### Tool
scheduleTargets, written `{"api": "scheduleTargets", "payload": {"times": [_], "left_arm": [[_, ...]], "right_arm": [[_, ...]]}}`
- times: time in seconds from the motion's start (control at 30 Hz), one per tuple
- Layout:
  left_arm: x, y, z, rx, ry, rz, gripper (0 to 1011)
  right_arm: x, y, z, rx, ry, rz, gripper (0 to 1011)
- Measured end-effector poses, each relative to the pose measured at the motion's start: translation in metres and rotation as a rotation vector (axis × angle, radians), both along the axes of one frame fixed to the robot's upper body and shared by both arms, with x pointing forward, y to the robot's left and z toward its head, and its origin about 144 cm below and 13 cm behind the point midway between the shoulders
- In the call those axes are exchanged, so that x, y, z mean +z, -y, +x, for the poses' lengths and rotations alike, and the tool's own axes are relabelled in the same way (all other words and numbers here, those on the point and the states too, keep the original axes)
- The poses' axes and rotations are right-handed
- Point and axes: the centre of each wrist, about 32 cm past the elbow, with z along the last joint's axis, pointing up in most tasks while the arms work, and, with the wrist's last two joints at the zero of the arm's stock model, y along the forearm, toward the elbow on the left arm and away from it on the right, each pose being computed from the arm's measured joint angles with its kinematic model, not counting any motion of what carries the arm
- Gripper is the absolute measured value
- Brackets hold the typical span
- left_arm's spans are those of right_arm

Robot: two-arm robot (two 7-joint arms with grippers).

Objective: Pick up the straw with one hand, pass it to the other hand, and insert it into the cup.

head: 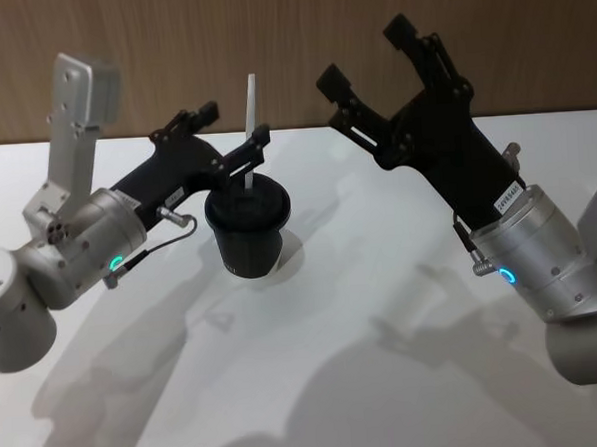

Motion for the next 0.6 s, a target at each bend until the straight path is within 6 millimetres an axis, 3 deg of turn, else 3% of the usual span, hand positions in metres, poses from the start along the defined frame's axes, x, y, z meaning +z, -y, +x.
{"api": "scheduleTargets", "payload": {"times": [0.1, 0.27, 0.6], "left_arm": [[-0.001, -0.004, -0.01, 0.015, 0.011, 0.01, 918], [-0.003, -0.009, -0.022, 0.03, 0.02, 0.022, 1000], [-0.013, -0.014, -0.045, 0.059, 0.018, 0.038, 1000]], "right_arm": [[0.0, 0.0, 0.0, 0.002, -0.001, 0.001, 1001], [-0.003, 0.002, -0.002, 0.005, -0.013, -0.004, 1001], [-0.012, 0.008, -0.008, 0.003, -0.079, -0.041, 1001]]}}
